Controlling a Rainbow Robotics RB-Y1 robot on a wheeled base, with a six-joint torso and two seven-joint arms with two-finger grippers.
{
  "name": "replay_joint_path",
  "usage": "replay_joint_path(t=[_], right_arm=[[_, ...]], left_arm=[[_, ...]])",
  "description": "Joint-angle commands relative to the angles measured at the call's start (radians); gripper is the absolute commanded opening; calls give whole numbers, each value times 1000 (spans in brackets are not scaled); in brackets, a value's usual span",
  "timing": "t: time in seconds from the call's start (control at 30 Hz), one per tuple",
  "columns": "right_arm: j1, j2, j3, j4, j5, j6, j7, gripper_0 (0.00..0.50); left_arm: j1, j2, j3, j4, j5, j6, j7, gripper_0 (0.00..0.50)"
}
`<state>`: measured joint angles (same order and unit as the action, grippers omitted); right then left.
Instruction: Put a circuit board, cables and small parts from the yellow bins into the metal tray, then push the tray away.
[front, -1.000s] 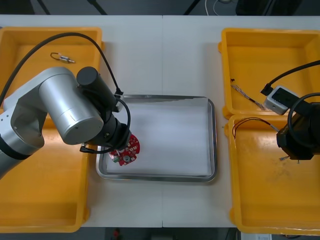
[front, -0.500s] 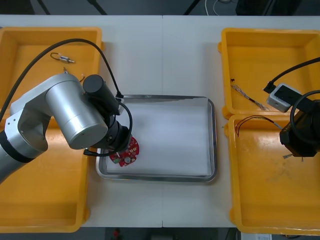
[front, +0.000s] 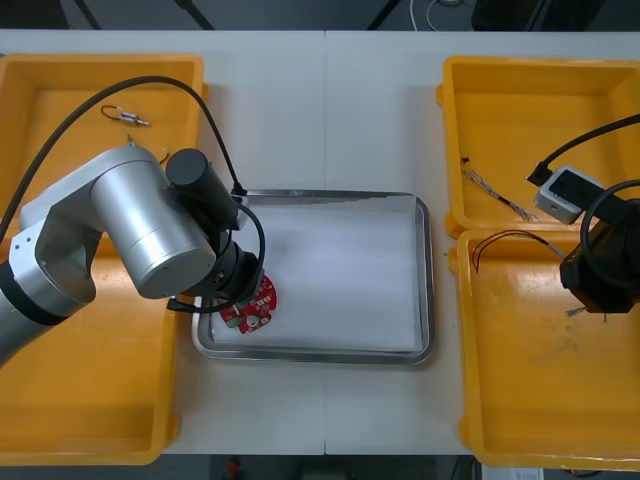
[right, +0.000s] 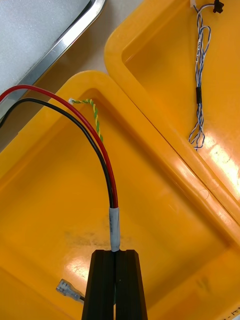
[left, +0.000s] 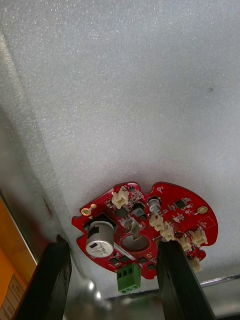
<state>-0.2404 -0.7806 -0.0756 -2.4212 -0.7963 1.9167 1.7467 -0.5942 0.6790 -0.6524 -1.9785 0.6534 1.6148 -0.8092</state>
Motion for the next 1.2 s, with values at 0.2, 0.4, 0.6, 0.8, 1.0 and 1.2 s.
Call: replay_joint_path(t=[0.2,0.4,0.6,0.8,1.0,1.2], right_arm=[[-57,-40,10,-4,-40,3,-13,0],[-134,-62,43,-4,-120,3,-23,0],[-263,-65,168,-7,-132,3,-36,0],[-421,-46,347,-6,-121,3,-49,0],[-537,12,524,-6,-72,3,-53,0],[-560,73,654,37,-11,3,-39,0]], left_arm=[[-62,-16,106,-143,92,157,120,500],[-116,-15,214,-172,155,281,116,500],[-184,24,318,-157,212,305,111,500],[-226,82,399,-71,272,305,79,500],[-289,143,431,76,281,305,-10,500],[-348,174,467,267,272,305,-47,500]])
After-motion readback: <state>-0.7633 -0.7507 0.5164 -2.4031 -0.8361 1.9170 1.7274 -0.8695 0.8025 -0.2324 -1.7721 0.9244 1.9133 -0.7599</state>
